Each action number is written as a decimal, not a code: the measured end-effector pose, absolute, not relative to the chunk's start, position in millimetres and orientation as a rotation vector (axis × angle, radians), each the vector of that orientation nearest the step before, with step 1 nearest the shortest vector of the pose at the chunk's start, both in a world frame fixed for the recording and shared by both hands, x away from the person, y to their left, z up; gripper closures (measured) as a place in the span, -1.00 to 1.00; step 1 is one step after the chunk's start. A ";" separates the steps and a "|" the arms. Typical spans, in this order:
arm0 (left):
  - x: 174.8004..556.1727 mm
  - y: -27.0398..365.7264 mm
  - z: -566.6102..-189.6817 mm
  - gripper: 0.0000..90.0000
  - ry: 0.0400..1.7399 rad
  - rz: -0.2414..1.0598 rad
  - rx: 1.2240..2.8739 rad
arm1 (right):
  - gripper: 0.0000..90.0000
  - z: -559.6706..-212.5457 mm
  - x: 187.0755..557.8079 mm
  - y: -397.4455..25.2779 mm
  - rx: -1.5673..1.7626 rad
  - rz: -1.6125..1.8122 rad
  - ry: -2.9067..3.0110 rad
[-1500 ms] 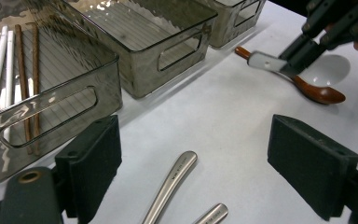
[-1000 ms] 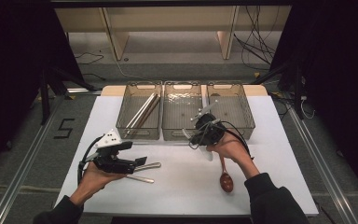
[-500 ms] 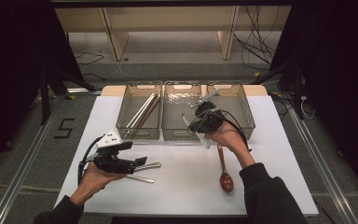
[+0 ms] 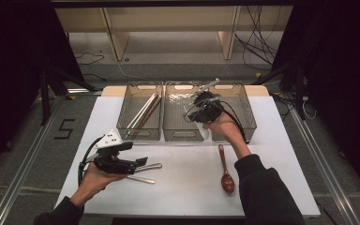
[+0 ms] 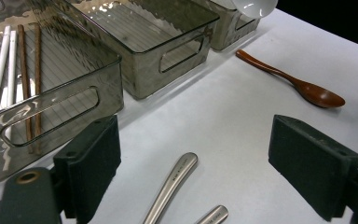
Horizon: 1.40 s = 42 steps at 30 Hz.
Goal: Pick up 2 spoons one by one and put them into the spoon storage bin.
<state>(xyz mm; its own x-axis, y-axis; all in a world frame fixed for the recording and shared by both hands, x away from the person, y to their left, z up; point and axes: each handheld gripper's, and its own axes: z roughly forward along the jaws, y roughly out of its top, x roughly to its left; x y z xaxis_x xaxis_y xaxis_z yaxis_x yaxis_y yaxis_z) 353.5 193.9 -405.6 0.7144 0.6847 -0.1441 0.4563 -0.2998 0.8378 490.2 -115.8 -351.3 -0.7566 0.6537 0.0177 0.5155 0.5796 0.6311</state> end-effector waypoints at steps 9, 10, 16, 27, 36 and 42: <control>353.8 194.5 -405.7 -0.64 0.875 0.299 1.954 | 0.92 -349.8 508.1 -112.3 1.027 0.921 2.555; 353.9 194.6 -405.6 -0.64 0.875 0.298 1.956 | 0.92 -350.0 510.0 -111.7 1.033 0.922 2.550; 353.7 194.3 -405.5 -0.64 0.874 0.296 1.954 | 0.92 -353.3 521.1 -109.1 1.065 0.911 2.522; 353.7 194.5 -405.3 -0.64 0.875 0.295 1.950 | 0.91 -359.2 537.3 -101.7 1.094 0.889 2.488; 353.3 192.9 -405.5 -0.64 0.863 0.294 1.959 | 0.91 -369.0 543.5 -97.8 1.107 0.852 2.487; 353.2 192.4 -405.7 -0.64 0.861 0.287 1.966 | 0.91 -374.3 547.0 -96.1 1.127 0.845 2.474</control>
<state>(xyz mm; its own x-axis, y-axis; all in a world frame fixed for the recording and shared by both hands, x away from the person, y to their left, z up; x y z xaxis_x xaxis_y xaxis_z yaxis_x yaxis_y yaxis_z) 353.2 192.4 -405.7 0.7260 0.6730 -0.1417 0.4532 -0.3132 0.8346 547.0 -96.1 -374.3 -0.6505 0.7592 -0.0223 0.5868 0.5210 0.6199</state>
